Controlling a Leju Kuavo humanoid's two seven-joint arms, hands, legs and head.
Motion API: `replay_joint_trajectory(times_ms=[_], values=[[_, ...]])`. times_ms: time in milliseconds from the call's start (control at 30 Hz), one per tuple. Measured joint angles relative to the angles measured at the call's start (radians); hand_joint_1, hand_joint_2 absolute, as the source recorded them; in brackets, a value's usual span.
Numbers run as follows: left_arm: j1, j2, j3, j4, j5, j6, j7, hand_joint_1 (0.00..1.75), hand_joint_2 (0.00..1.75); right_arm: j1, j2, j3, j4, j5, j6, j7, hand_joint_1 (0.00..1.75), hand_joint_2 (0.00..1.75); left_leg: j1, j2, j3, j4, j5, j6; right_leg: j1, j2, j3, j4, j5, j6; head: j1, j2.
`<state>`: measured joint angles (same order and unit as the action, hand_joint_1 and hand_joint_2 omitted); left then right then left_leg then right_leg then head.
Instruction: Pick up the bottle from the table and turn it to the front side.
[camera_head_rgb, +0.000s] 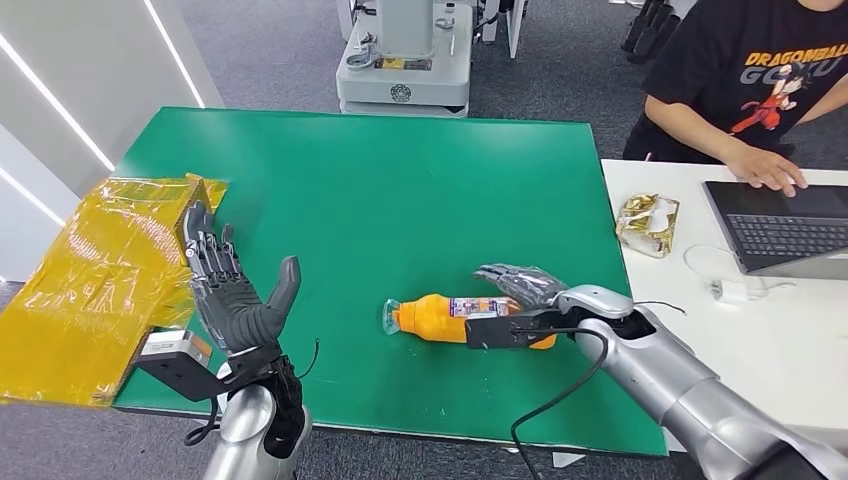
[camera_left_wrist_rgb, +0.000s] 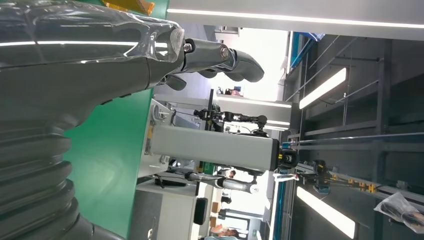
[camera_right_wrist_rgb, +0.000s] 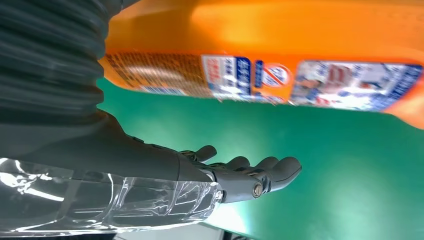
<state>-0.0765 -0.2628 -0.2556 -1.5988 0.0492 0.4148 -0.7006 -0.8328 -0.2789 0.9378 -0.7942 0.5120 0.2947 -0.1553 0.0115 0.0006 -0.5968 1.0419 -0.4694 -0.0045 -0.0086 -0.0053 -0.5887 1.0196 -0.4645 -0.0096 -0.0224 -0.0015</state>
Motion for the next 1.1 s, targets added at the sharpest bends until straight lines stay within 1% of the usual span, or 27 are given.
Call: replay_joint_trajectory(times_ms=[233, 467, 600, 767, 1100], values=[[0.0, 0.0, 0.0, 0.0, 0.0, 0.0, 0.0, 0.0, 1.75, -0.015, 0.019, 0.017, 0.021, 0.0, 0.003, -0.005, 0.0, 1.75, 0.0, 0.0, 0.0, 0.0, 0.0, 0.0, 0.0, 0.0, 0.0, 0.0, 0.0, 0.0, 0.0, 0.0], [0.0, 0.0, 0.0, 0.0, 0.001, 0.012, 0.0, 0.0, 1.75, -0.038, 0.046, 0.044, 0.068, -0.006, 0.041, -0.032, 0.0, 1.75, 0.0, 0.0, 0.0, 0.0, 0.0, 0.0, 0.0, 0.0, 0.0, 0.0, 0.0, 0.0, 0.0, 0.0], [0.0, 0.0, 0.0, 0.0, 0.008, 0.015, 0.0, 0.0, 1.75, -0.042, 0.066, 0.062, 0.107, -0.025, 0.044, -0.04, 0.0, 0.0, 0.0, 0.0, 0.0, 0.0, 0.0, 0.0, 0.0, 0.0, 0.0, 0.0, 0.0, 0.0, 0.0, 0.0], [-0.005, 0.0, 0.0, 0.006, 0.016, 0.008, 0.0, 0.0, 1.75, -0.044, 0.08, 0.081, 0.149, -0.048, 0.071, -0.055, 0.0, 0.0, 0.0, 0.0, 0.0, 0.0, 0.0, 0.0, 0.0, 0.0, 0.0, 0.0, 0.0, 0.0, 0.0, 0.0], [-0.016, 0.0, 0.0, 0.017, 0.02, 0.002, 0.0, 0.0, 1.75, -0.056, 0.082, 0.11, 0.188, -0.051, 0.095, -0.047, 0.0, 0.0, 0.0, 0.0, 0.0, 0.0, 0.0, 0.0, 0.0, 0.0, 0.0, 0.0, 0.0, 0.0, 0.0, 0.0]])
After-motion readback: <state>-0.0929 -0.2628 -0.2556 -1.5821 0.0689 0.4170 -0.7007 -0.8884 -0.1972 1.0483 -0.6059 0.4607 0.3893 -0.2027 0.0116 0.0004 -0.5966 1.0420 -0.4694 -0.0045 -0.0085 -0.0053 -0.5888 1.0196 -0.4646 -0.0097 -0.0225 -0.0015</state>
